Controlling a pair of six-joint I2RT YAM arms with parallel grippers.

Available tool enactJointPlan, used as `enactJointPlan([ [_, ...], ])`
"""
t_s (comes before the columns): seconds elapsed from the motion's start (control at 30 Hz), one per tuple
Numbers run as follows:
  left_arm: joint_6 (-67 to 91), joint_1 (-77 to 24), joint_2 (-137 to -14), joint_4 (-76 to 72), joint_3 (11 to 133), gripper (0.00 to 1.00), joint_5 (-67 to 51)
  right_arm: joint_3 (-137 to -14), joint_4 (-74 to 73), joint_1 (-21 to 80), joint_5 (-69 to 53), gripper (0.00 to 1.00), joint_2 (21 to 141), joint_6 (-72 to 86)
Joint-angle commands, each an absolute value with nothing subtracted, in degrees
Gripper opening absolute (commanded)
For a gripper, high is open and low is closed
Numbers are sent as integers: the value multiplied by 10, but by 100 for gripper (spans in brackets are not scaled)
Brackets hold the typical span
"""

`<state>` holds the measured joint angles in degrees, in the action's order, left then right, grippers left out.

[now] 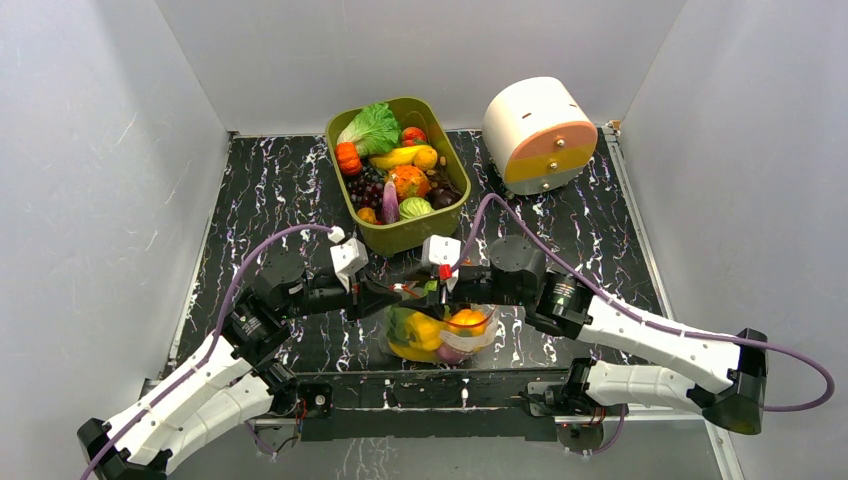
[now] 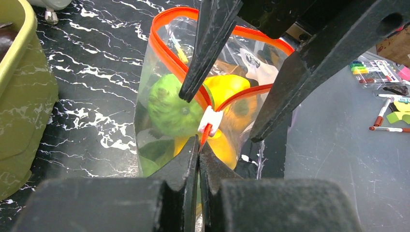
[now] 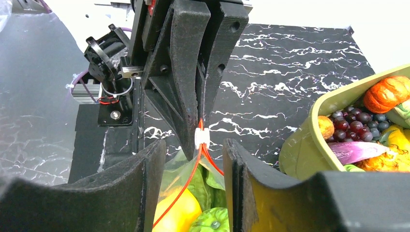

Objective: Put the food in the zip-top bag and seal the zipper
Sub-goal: Zip the zipper food storage bag at the center of the board.

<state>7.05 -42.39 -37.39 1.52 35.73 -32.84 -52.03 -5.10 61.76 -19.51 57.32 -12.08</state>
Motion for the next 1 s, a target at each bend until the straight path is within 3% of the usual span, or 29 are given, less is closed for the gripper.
enactJointPlan([
  [0.0,64,-426,-368,-6,362,0,-352,-551,-13,619,-209,43,574,-145],
  [0.27,71,-425,-365,-16,357,0,-355,-556,-15,619,-215,27,585,-154],
  [0.4,74,-425,-366,-19,357,0,-356,-561,-19,619,-222,24,594,-147],
  [0.7,73,-426,-367,-16,356,0,-355,-581,-53,619,-226,0,613,-145],
  [0.97,72,-425,-341,-4,354,0,-351,-593,-103,619,-209,0,594,-156],
])
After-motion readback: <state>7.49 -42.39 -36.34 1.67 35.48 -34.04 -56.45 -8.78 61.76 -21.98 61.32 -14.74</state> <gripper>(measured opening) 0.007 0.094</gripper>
